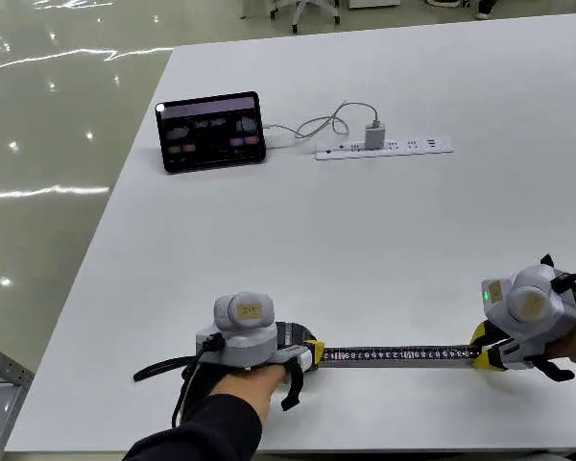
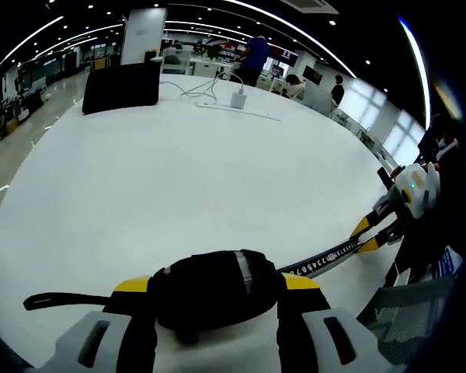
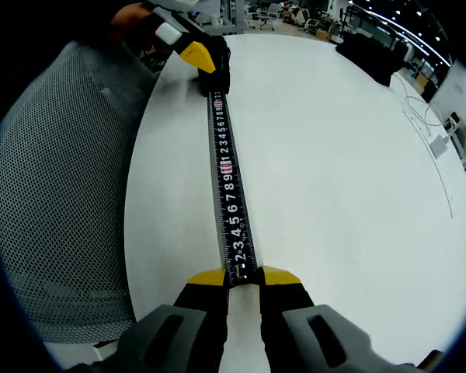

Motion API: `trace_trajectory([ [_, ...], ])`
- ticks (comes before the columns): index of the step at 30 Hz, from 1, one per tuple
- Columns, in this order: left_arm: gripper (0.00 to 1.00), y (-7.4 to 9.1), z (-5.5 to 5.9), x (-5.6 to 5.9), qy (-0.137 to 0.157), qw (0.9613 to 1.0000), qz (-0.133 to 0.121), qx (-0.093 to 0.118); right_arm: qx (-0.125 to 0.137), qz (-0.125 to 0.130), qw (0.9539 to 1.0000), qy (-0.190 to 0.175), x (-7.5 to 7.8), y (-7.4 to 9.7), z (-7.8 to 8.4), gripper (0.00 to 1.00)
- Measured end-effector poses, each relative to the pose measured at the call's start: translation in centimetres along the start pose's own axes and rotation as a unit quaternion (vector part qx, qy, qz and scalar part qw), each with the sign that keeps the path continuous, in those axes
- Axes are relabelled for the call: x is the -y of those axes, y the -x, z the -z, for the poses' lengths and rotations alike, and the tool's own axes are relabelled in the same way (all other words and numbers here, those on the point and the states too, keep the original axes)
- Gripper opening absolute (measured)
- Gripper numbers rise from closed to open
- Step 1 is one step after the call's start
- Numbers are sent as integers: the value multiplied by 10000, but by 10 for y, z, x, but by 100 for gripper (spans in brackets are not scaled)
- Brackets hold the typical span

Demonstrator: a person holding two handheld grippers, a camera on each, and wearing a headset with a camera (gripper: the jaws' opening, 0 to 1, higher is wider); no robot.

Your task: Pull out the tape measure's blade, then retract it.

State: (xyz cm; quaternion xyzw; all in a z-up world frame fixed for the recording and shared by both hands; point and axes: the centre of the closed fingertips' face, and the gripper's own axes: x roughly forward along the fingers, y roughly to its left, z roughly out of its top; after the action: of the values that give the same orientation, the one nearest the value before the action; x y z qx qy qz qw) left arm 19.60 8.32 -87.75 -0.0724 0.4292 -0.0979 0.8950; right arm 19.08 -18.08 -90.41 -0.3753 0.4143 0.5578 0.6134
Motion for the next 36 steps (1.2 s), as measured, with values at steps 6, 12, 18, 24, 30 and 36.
trace_trajectory([
  [6,57,1,2,0,-146,9998,-87,-61,-6,-3,10000,82,0,0,0,10],
  [12,57,0,0,-1,-126,9999,-69,-24,93,34,9999,76,0,-1,1,10],
  [18,57,0,1,0,-122,9999,-64,-44,6,17,10000,-36,-2,-2,-3,10],
  [24,57,-1,1,0,-109,9999,-62,-43,21,0,10000,17,-2,-4,-4,10],
  [30,57,-1,1,0,-114,9999,-61,-33,33,-44,10000,50,-2,-7,-8,11],
  [36,57,-2,1,0,-115,9999,-59,-37,107,-45,9999,33,-2,-8,-10,11],
])
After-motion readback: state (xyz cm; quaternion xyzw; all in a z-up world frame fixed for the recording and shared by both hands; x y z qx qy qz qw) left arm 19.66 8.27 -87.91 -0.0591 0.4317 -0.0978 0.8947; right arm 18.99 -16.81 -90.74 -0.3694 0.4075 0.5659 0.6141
